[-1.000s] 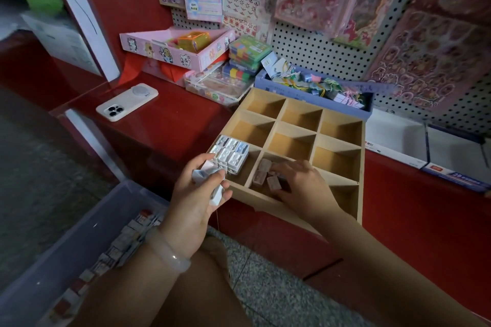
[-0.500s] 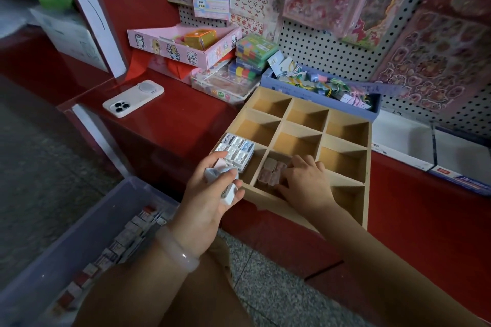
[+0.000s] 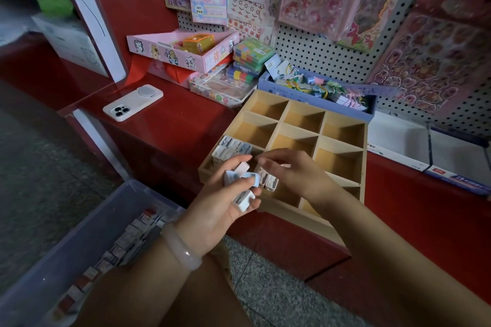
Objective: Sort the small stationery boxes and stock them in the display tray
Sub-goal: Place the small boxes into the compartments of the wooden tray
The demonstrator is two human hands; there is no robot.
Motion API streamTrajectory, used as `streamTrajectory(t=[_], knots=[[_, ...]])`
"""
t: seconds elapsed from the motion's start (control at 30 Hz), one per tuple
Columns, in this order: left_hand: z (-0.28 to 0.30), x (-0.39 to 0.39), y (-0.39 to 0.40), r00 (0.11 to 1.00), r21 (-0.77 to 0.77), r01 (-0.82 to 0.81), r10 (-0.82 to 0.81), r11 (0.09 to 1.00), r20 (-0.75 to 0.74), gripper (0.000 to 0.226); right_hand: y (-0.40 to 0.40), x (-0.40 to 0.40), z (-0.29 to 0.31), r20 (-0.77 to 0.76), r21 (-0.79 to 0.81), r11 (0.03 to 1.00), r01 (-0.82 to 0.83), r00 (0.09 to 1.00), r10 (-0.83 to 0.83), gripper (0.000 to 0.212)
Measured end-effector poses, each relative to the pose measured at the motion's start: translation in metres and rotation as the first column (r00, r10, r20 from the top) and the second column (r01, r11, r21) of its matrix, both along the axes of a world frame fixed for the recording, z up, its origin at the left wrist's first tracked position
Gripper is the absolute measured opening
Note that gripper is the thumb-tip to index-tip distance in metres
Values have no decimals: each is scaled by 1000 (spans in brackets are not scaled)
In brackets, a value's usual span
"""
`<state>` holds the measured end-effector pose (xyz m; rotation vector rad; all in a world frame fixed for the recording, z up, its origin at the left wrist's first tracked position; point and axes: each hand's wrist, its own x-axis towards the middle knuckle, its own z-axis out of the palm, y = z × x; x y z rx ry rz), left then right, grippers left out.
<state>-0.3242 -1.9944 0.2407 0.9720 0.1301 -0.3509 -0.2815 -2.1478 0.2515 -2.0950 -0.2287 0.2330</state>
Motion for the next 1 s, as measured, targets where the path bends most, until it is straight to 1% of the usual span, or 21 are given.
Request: streamTrajectory(t=[0.03,0.1,0.17,0.27,0.33,0.43,0.47,0.53,0.67,0.8,0.83,0.9,0.97,1.0], knots=[[0,-1,-1,1000,22,19,-20,1000,22,34,3,-2,4,-88,84,995,-44,995,51,17],[-2,-3,-2,998,72,41,-44,997,48,37,8,-5,5,-169,138,986,-89,979,112,16],[-3,-3,-3,997,117,40,-47,992,55,41,13,-6,3,-192,160,986,-42,979,73,15],[-4,-6,-6,998,118,-4,-3,993,58,47,17,-7,0,-239,254,965,70,971,-8,15],[-5,-6,-7,997,142,-50,41,989,69,48,18,-7,-4,-265,344,931,125,964,-31,19],[-8,-4,-5,992,191,-120,112,974,53,41,14,-7,-6,-262,465,868,175,963,-54,17],[-9,-3,-5,990,211,-139,133,968,44,37,11,-7,-5,-241,484,857,175,969,-61,15],[-10,-1,-4,987,237,-159,157,958,28,29,5,-8,-6,-196,492,856,158,978,-68,19],[-8,0,-6,989,239,-140,146,961,-7,16,-3,-11,-12,-101,385,920,67,994,-30,19],[-7,2,-12,989,274,-113,136,955,-66,14,-6,-15,-16,10,298,954,-9,1000,7,18],[-8,2,-12,985,281,-118,147,952,-84,13,-7,-15,-16,61,240,970,-27,998,13,17],[-9,4,-11,982,308,-124,161,943,-98,13,-10,-14,-18,215,33,999,-29,976,21,16],[-10,4,-10,984,341,-106,148,934,-101,12,-10,-13,-20,407,-164,986,4,911,63,14],[-10,5,-11,985,354,-89,136,931,-110,11,-9,-13,-22,466,-211,978,6,879,95,15]])
